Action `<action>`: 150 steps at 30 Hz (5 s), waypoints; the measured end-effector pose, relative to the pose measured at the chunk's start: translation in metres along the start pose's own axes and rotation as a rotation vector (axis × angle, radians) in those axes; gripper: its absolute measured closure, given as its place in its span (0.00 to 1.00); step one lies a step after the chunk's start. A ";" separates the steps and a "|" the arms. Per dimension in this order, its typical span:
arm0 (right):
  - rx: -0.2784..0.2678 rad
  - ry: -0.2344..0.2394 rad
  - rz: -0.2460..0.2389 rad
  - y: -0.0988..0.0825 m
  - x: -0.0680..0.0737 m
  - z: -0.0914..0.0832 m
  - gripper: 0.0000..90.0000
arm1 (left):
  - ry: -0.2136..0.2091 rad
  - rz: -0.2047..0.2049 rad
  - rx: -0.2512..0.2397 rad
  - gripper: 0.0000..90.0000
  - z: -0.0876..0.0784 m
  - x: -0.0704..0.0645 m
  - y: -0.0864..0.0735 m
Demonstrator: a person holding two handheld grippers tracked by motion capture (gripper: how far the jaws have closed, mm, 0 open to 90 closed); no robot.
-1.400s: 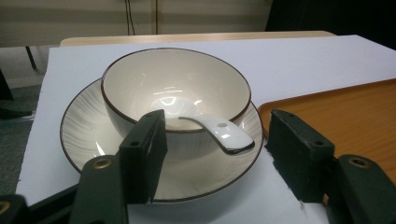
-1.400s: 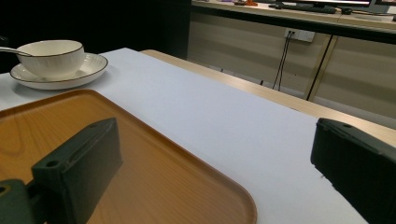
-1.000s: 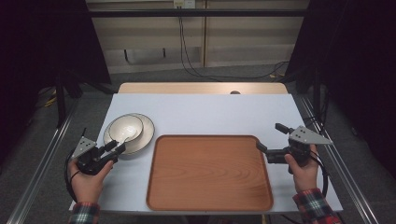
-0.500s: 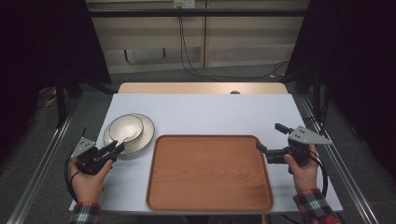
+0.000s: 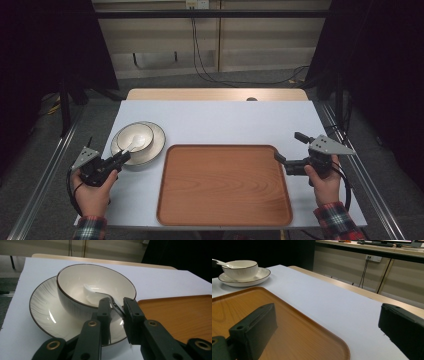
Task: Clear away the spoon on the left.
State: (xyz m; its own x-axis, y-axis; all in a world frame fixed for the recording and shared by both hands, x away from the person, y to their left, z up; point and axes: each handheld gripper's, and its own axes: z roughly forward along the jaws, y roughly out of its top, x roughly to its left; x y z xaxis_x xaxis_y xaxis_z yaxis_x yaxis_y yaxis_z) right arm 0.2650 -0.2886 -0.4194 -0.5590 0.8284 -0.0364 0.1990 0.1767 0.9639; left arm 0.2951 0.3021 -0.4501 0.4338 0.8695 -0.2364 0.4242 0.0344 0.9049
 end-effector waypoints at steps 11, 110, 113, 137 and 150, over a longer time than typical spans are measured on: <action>0.001 -0.004 0.007 0.000 0.000 0.000 0.02 | -0.009 -0.025 -0.042 0.90 0.000 0.003 0.006; -0.014 -0.008 0.006 0.000 -0.004 -0.002 0.01 | -0.141 -0.059 -0.215 0.95 0.014 -0.013 0.101; -0.015 -0.006 0.000 0.000 -0.004 -0.001 0.01 | -0.165 -0.041 -0.199 0.95 0.011 -0.019 0.108; -0.024 -0.006 0.006 0.000 -0.003 0.000 0.01 | -0.368 0.011 -0.153 0.95 0.023 -0.076 0.123; -0.025 0.001 0.001 0.000 -0.002 0.000 0.01 | -0.424 -0.016 -0.102 0.95 0.034 -0.085 0.106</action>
State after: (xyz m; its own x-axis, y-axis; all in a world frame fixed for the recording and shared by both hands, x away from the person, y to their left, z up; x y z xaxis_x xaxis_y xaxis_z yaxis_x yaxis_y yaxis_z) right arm 0.2664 -0.2905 -0.4197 -0.5597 0.8279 -0.0353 0.1795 0.1628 0.9702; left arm 0.3300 0.2148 -0.3460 0.7251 0.5896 -0.3560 0.3622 0.1132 0.9252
